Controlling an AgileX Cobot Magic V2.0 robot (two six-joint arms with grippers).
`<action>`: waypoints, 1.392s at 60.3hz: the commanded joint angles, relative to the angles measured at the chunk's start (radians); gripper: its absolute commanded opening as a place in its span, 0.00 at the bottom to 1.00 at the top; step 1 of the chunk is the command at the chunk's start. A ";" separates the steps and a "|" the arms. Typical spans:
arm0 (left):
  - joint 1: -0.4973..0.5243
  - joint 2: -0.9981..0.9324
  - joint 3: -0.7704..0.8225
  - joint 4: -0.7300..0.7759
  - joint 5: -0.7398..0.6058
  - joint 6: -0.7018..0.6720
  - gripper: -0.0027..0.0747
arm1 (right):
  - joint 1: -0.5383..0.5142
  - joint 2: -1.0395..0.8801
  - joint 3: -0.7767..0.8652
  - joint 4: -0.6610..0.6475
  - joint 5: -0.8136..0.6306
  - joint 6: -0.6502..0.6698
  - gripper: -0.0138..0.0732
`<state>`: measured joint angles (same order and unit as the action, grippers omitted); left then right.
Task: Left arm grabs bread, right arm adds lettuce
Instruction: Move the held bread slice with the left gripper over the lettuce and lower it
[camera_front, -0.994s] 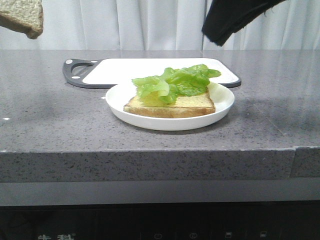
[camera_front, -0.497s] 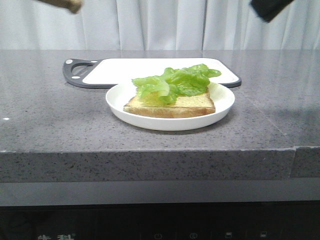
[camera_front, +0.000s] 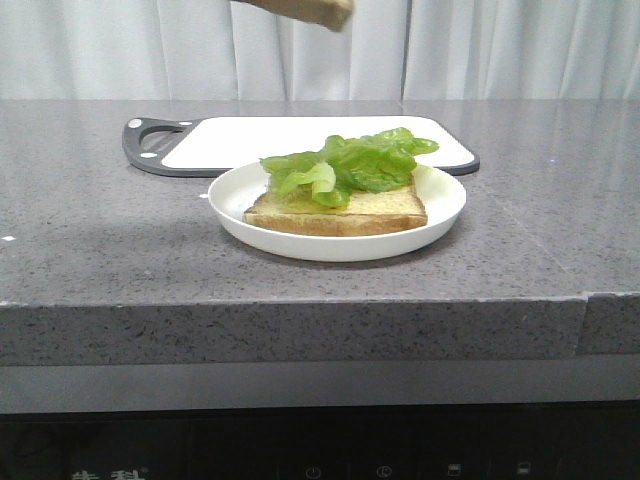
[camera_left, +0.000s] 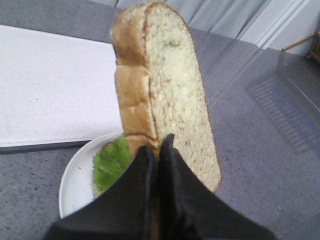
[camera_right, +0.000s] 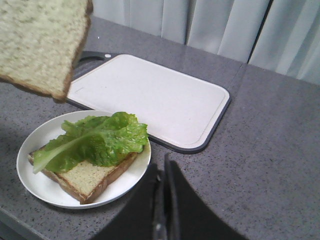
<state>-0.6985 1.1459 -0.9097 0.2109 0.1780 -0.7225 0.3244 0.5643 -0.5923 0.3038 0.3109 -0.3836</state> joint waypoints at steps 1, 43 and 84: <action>-0.043 0.034 -0.075 0.009 -0.044 0.014 0.01 | -0.009 -0.045 -0.005 0.007 -0.072 0.004 0.09; 0.405 0.365 -0.358 -1.554 0.753 1.270 0.01 | -0.009 -0.073 0.005 0.007 -0.018 0.004 0.09; 0.399 0.542 -0.280 -1.545 0.783 1.280 0.01 | -0.009 -0.073 0.005 0.007 -0.026 0.004 0.09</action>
<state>-0.2935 1.7204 -1.1804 -1.2677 0.9415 0.5519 0.3244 0.4905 -0.5601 0.3038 0.3642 -0.3794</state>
